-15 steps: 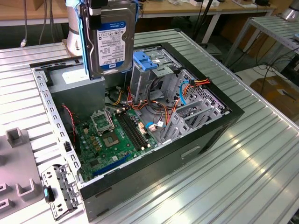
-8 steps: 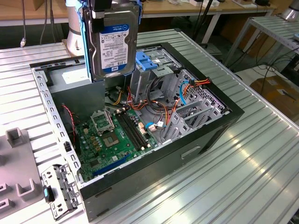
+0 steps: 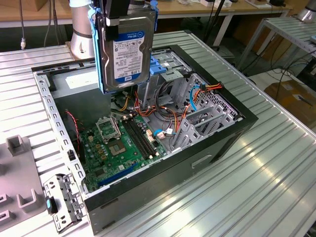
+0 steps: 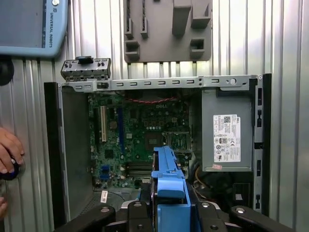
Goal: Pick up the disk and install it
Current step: 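Insert the disk into the insertion slot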
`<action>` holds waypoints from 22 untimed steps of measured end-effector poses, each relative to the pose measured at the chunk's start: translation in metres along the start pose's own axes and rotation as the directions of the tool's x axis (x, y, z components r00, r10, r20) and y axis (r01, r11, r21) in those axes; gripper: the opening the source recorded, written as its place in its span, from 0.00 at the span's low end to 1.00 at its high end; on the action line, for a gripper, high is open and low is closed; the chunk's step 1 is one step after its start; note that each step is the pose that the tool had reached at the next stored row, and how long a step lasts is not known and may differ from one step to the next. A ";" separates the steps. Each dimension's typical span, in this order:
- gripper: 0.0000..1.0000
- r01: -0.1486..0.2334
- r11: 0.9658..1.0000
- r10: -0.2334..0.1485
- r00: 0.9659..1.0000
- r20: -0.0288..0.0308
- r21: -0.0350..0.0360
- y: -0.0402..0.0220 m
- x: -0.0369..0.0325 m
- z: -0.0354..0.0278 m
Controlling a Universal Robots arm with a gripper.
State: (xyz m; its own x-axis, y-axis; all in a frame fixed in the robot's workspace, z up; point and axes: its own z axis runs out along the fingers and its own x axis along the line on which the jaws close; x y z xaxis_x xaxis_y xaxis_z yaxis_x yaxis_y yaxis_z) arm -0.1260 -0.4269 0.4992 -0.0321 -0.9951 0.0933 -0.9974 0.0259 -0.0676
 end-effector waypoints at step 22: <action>0.37 0.008 1.000 -0.008 0.997 -0.080 0.003 -0.0608 0.0721 0.0120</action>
State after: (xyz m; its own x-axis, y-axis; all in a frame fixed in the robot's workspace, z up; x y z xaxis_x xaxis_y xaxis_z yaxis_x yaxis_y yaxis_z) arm -0.0670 -0.5014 0.4982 -0.0297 -0.9844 0.1733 -0.9974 0.0178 -0.0697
